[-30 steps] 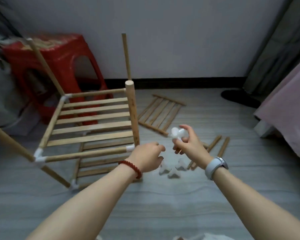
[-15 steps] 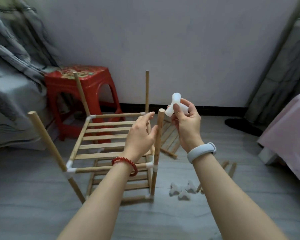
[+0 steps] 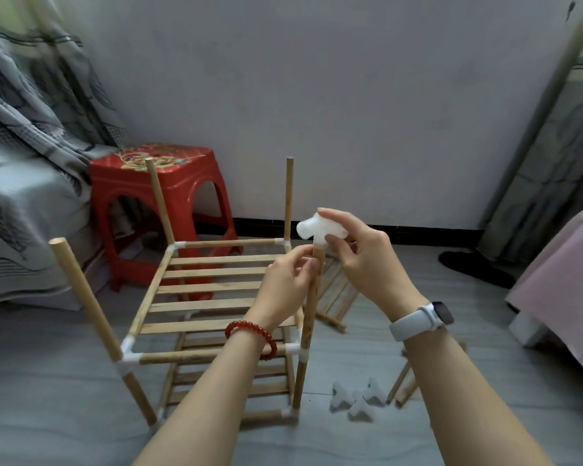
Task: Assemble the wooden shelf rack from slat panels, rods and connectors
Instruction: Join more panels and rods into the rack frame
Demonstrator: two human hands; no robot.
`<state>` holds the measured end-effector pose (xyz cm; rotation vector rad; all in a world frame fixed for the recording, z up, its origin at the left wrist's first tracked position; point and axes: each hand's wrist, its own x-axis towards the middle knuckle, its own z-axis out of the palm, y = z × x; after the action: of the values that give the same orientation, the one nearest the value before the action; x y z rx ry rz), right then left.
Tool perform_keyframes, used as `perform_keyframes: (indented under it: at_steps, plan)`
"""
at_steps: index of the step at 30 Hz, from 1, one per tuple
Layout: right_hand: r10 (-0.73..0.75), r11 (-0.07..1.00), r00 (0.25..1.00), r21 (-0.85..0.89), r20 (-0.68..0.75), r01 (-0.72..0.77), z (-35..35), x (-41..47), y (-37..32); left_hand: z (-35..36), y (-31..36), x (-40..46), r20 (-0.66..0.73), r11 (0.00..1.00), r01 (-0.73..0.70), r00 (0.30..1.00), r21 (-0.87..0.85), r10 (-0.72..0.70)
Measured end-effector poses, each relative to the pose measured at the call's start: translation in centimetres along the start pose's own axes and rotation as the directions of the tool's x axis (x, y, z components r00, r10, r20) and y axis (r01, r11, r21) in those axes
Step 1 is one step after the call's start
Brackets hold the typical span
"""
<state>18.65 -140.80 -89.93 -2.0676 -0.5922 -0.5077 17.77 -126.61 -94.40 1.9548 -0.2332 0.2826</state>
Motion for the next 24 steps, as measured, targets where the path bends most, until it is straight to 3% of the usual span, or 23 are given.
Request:
perform_keyframes:
  at_steps: [3, 9, 16, 20, 24]
  plan:
    - [-0.023, 0.998, 1.000, -0.054, -0.014, 0.022, 0.4, 0.1, -0.4, -0.1, -0.1, 0.3, 0.002, 1.000, 0.015, 1.000, -0.014, -0.015]
    - [0.014, 0.994, 1.000, 0.104, -0.014, -0.012, 0.4, 0.6, -0.2, -0.1, -0.2, 0.3, 0.052, 0.999, 0.009, 0.999, -0.041, -0.007]
    - [0.049, 0.955, 0.964, 0.272, 0.260, -0.122, -1.3, 1.0, -0.1, -0.6, -0.3, 0.7, 0.081, 0.998, 0.035, 0.996, -0.060, -0.030]
    - [0.048, 0.851, 0.904, 0.457, 0.426, -0.260, -2.8, 1.0, 0.6, -0.7, -0.4, 0.7, 0.125, 0.998, 0.036, 0.992, -0.044, -0.030]
    - [0.047, 0.848, 0.913, 0.467, 0.406, -0.251, -2.2, 1.3, 0.4, -0.8, -0.4, 0.8, 0.134, 0.999, 0.033, 0.991, -0.040, -0.028]
